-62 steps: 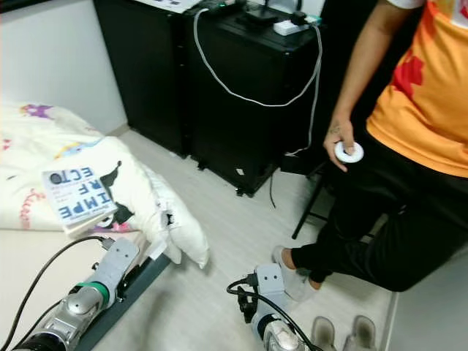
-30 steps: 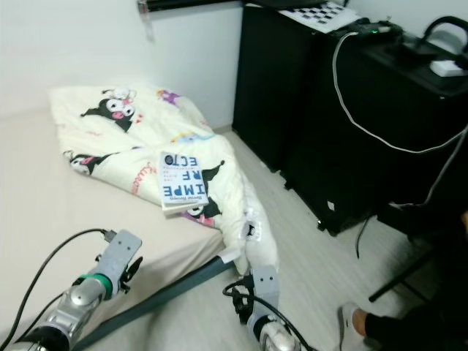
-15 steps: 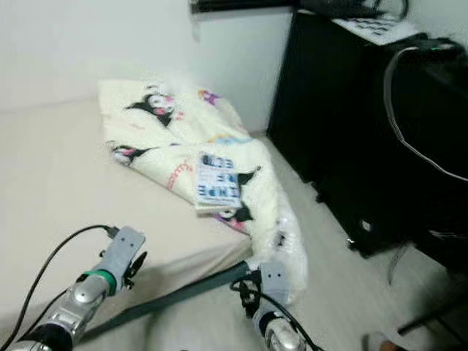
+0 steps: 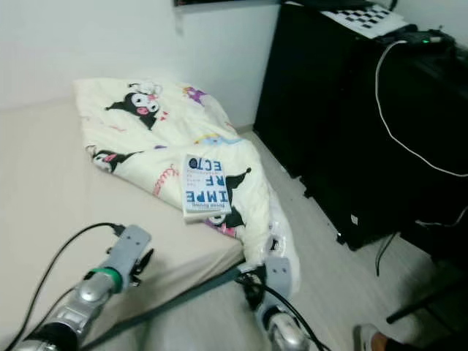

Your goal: Clean up the room

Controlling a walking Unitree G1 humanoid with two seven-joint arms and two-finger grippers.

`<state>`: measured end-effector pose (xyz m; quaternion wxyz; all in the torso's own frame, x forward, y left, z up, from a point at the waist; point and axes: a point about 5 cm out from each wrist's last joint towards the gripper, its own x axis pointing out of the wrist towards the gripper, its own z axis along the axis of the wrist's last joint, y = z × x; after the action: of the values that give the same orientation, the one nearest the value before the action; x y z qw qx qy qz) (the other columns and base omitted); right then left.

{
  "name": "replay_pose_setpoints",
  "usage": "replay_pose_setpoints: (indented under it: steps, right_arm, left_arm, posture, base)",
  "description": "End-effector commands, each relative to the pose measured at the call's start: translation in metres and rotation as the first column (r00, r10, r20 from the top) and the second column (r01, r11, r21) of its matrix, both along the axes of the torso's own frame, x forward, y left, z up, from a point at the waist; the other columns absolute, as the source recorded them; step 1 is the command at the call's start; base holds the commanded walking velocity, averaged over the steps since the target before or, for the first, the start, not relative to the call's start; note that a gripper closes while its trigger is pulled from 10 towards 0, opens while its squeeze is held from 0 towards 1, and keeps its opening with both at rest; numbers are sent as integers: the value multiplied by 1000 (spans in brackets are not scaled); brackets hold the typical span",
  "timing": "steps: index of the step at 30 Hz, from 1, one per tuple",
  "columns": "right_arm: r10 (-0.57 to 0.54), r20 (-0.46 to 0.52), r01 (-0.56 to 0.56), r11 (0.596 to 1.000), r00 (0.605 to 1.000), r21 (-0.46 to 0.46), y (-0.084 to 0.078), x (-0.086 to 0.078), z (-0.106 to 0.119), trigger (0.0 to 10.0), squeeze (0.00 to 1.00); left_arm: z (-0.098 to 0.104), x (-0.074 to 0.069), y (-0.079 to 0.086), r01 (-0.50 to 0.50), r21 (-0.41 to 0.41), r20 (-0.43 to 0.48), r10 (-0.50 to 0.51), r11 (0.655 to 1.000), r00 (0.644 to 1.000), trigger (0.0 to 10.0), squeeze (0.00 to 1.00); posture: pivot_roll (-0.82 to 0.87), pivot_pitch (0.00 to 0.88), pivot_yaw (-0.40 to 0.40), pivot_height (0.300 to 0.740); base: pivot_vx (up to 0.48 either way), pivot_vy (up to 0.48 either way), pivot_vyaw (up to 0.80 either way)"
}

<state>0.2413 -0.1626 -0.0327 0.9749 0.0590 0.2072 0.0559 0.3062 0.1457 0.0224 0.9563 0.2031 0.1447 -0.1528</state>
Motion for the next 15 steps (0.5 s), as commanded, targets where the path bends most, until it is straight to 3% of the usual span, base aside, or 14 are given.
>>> replay_pose_setpoints:
  steps: [1, 15]
  right_arm:
    - [0, 2, 0, 1000, 1000, 24, 8, 1, 0, 10000, 0]
    - [6, -8, -6, 1000, 1000, 16, 6, 0, -1, 10000, 0]
  left_arm:
    - [-7, -5, 12, -26, 19, -33, 27, 999, 999, 10000, 0]
    - [-8, -6, 13, -24, 19, -47, 25, 1000, 999, 10000, 0]
  posture:
    - [59, 71, 19, 740]
    - [54, 61, 20, 740]
  base:
    - [0, 0, 0]
    - [0, 0, 0]
